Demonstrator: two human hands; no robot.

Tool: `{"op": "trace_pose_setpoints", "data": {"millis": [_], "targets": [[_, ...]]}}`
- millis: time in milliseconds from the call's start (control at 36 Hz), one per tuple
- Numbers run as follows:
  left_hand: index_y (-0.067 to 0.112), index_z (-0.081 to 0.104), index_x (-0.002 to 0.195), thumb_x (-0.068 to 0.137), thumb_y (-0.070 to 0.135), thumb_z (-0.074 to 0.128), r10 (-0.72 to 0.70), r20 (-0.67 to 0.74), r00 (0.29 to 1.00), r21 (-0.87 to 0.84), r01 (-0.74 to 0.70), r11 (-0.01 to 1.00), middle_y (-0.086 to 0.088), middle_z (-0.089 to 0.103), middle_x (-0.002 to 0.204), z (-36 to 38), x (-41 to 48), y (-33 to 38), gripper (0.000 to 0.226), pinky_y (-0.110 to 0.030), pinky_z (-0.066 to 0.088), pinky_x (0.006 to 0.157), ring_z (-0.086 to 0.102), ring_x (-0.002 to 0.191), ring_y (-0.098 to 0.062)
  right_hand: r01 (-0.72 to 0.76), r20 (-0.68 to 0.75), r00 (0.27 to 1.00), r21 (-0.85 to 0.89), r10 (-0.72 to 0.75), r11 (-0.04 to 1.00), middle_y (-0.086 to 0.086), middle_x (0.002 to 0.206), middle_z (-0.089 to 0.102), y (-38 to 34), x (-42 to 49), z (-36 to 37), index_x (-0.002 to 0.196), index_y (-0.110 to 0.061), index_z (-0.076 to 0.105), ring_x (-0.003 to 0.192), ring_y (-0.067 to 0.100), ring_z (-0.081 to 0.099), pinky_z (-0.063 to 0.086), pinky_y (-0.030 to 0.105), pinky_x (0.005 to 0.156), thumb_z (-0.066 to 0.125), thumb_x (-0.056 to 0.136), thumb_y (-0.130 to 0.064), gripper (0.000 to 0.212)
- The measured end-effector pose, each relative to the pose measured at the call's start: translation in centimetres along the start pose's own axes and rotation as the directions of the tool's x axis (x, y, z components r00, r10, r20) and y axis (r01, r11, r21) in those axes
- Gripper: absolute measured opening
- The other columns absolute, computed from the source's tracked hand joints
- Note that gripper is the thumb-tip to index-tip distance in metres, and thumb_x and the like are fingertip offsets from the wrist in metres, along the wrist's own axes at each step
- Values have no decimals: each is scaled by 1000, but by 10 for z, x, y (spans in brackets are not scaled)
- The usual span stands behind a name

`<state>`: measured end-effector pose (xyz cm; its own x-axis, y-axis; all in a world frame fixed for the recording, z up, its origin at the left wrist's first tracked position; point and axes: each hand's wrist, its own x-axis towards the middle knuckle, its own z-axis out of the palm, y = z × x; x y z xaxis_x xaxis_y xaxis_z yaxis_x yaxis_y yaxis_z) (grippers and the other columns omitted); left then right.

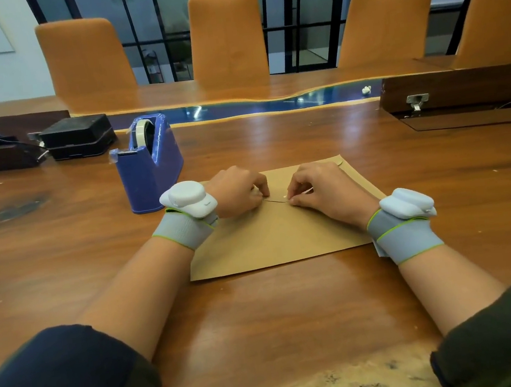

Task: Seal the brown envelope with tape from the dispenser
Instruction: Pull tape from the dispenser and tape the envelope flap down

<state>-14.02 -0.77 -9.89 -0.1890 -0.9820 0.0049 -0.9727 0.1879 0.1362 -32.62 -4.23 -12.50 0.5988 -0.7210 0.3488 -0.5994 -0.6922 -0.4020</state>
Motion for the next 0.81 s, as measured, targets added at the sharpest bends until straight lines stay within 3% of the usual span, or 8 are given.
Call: {"op": "trace_pose_setpoints", "data": {"millis": [194, 472, 806], "targets": [[35, 50, 124, 89, 15, 49, 61, 79, 995, 2, -62, 998, 3, 57, 129, -1, 1, -2, 41, -37, 44, 97, 53, 117, -20, -6, 31, 1000, -21, 6, 1000, 5, 91, 64, -1, 1, -2, 82, -12, 72, 86, 19, 62, 52, 43, 84, 69, 80, -15, 5], [43, 44, 131, 92, 10, 43, 133, 122, 983, 83, -144, 986, 2, 47, 136, 0, 3, -1, 51, -35, 38, 93, 44, 124, -21, -2, 34, 999, -14, 3, 1000, 6, 95, 65, 0, 2, -2, 82, -16, 76, 90, 20, 60, 51, 43, 86, 71, 78, -16, 5], [44, 50, 128, 91, 7, 43, 155, 116, 981, 62, -162, 985, 3, 47, 136, 2, 5, -3, 53, -36, 40, 98, 43, 126, -19, -34, 108, 994, 19, 32, 999, 6, 102, 66, -3, 2, -10, 86, -14, 77, 98, 18, 57, 45, 29, 88, 73, 77, -11, 11]]}}
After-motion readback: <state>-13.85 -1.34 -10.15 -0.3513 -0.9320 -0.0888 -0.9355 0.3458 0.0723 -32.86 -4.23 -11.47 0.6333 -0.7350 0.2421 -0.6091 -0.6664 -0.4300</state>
